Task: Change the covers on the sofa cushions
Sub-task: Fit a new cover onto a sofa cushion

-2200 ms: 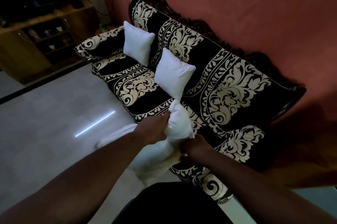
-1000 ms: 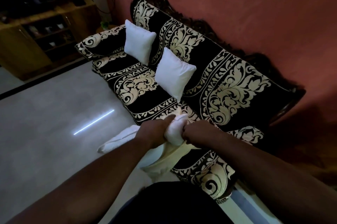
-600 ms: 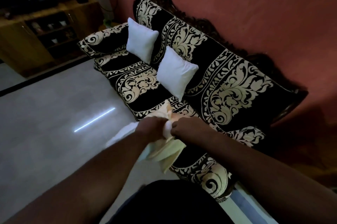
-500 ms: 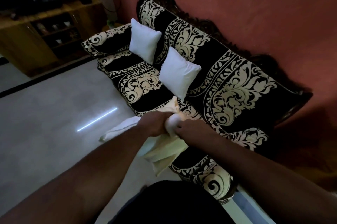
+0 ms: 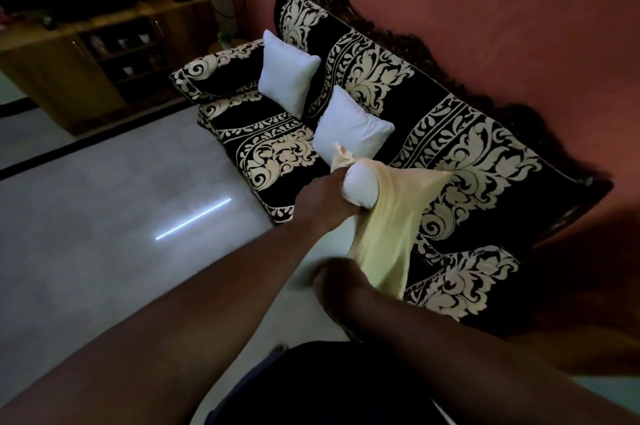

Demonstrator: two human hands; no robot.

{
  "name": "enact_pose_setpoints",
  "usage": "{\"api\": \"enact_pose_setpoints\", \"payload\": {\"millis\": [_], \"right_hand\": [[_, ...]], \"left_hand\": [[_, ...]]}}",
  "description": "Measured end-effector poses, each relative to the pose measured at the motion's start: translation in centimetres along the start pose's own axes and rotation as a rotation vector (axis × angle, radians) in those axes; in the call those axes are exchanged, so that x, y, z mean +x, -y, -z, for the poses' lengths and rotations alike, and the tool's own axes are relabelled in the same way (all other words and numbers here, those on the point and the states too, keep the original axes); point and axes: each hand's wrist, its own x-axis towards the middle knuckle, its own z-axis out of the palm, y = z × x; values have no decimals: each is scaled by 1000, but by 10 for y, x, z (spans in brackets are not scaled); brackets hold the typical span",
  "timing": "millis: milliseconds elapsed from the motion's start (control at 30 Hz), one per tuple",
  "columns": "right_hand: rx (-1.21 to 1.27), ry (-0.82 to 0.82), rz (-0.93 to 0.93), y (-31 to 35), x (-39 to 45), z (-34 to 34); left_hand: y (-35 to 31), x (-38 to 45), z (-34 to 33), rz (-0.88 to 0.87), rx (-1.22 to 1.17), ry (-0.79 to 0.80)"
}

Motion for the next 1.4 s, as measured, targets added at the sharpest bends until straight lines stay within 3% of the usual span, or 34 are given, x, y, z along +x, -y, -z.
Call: {"api": "enact_pose_setpoints", "payload": {"millis": [67, 167, 233, 300, 367, 467, 600, 700, 800, 900, 1000, 1100, 1167, 1267, 1367, 1400], "right_hand": [[-38, -50, 12, -15, 4, 2], [-4, -331, -13, -44, 3, 9], [-53, -459, -70, -62, 6, 14], [-91, -472, -73, -69, 12, 9], [-66, -400, -64, -65, 11, 1], [33, -186, -38, -68, 8, 0], [115, 70, 124, -57, 3, -3], [459, 8, 197, -39, 6, 5], [520, -153, 259, -34, 5, 24], [517, -240, 336, -29, -8, 30], [520, -276, 298, -32, -18, 28], [451, -173, 224, -39, -20, 30], [353, -114, 268, -37, -19, 36], [279, -226, 383, -37, -26, 41], [371, -363, 410, -58, -36, 31], [407, -377, 409, -69, -36, 26]], "left_hand": [[1, 4, 4, -11, -5, 85], [48, 4, 9, 135, 127, 162], [88, -9, 6, 367, -134, 233], [104, -24, -3, 565, -253, 284], [100, -33, -12, 622, -284, 237], [90, -37, -21, 499, -335, 68], [73, -37, -17, 490, -250, -103], [62, -41, -18, 450, -119, -222], [60, -53, -21, 302, 22, -310], [69, -57, -29, 203, 173, -234], [83, -53, -27, 180, -153, 156], [89, -50, -10, 292, -396, 466], [86, -55, -6, 336, -454, 504], [80, -62, -4, 349, -508, 535], [90, -65, 11, 463, -934, 464], [100, -67, 15, 474, -970, 401]]}}
